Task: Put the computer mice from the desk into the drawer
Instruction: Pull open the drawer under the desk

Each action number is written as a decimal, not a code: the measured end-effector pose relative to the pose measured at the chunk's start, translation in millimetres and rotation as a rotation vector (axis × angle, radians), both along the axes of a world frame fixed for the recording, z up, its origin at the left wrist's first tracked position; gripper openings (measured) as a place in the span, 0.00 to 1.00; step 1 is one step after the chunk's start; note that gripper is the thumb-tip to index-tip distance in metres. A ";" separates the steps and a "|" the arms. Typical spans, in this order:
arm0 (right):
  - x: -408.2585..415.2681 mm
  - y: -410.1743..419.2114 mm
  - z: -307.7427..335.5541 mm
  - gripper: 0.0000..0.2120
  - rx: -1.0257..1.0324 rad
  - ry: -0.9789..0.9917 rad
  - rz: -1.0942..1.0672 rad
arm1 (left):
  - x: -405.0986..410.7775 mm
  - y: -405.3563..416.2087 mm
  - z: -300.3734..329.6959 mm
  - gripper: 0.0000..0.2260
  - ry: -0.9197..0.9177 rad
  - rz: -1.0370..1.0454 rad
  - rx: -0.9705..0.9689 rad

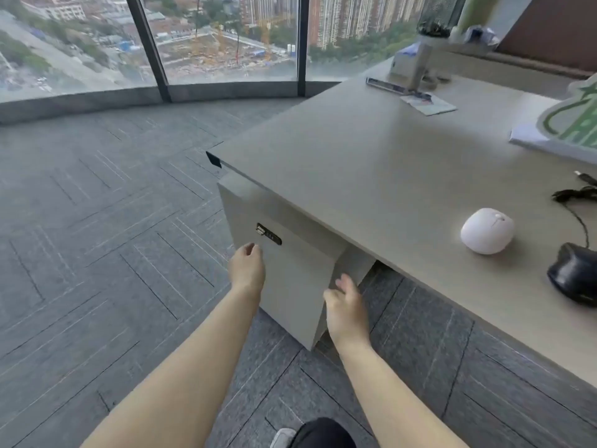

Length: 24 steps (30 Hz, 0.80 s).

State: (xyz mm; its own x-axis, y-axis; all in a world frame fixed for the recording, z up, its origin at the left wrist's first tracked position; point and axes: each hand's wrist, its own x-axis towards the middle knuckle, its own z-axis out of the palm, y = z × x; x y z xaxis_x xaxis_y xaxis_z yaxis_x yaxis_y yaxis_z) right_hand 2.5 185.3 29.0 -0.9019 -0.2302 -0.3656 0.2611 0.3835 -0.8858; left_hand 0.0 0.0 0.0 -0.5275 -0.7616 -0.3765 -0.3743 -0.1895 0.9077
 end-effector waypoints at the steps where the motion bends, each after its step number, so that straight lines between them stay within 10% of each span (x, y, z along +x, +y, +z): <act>1: -5.1 -3.3 -4.4 0.27 -0.027 -0.036 -0.028 | -7.8 -2.7 -3.6 0.09 0.024 0.007 0.048; 24: 51.7 -10.4 -8.3 0.19 -0.076 -0.055 0.037 | 3.9 -37.1 -22.2 0.11 0.088 0.396 0.381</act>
